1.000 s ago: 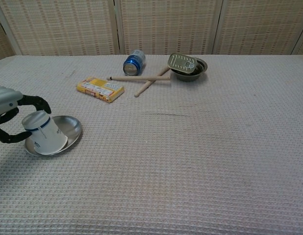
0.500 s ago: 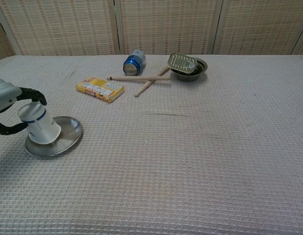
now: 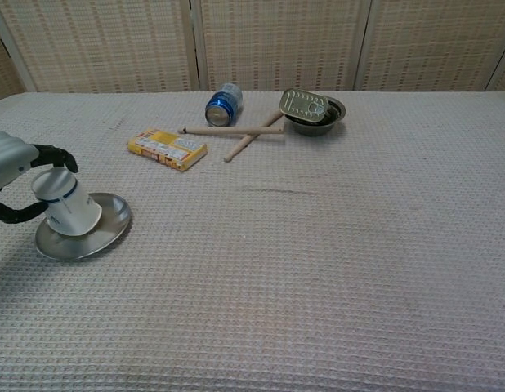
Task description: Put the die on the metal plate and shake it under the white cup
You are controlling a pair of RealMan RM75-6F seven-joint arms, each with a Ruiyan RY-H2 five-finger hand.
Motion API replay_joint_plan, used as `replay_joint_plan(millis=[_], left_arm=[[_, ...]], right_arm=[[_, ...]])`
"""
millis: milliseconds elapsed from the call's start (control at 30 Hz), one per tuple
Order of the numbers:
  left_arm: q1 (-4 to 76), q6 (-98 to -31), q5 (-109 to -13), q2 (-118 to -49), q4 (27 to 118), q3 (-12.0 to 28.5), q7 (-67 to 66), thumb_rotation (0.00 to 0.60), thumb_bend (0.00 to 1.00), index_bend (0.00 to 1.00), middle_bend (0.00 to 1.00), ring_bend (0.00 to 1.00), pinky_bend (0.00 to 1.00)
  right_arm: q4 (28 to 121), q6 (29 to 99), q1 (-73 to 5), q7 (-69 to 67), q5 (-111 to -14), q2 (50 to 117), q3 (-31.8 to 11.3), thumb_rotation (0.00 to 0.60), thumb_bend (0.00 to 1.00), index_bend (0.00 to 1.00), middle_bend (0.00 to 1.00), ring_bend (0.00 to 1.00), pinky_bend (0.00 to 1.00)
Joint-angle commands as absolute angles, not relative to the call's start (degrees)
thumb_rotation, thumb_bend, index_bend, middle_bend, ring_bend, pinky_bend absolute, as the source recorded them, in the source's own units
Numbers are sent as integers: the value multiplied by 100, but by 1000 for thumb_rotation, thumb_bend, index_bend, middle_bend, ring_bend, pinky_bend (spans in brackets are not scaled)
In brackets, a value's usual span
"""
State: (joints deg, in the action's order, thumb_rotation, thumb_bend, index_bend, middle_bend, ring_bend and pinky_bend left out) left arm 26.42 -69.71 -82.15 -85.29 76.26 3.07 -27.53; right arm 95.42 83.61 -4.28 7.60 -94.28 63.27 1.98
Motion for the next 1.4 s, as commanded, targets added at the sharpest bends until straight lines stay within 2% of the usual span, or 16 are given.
replay_joint_plan(millis=[33,367,767,967,1100,1200,1267,1400], left_arm=[[2683,-6677,-8129,-8269,8002,229,-2435,600,429,680,932,828,968],[2732,-6646,-8473,-8003,8255,96,-2009,600,431,681,933,828,968],[2652,-7220,-8417,-8590,7329,343,-3343,600,433,681,934,829,968],[2641,-6947,-8294,-8340,7782,283,-2937,600,433,681,934,829,968],[2681,-6629,-8327,-7832,8448,185,-2050,600,432,681,934,829,968],[2665,-6764,-8294,-7596,8524,325,-1771,600,431,682,935,829,968],[2634,-6901,-8029,-7535,8325,556,-1821,600,431,684,940,834,969],[2651,-6706,-7377,-7494,7972,855,-1807,600,432,685,942,836,970]], right_arm=[[9541,8352,-430,769,-9429,6332,201,544,196,0,0,0,0],[9535,8290,-448,811,-9385,6357,194,544,196,0,0,0,0],[9549,8310,-436,807,-9397,6342,200,544,196,0,0,0,0],[9548,8336,-428,797,-9391,6339,186,544,196,0,0,0,0],[9547,8332,-426,793,-9382,6339,186,544,196,0,0,0,0],[9550,8323,-429,789,-9373,6336,184,544,196,0,0,0,0],[9556,8338,-425,783,-9385,6331,184,544,196,0,0,0,0],[9556,8345,-422,774,-9390,6330,185,544,196,0,0,0,0]])
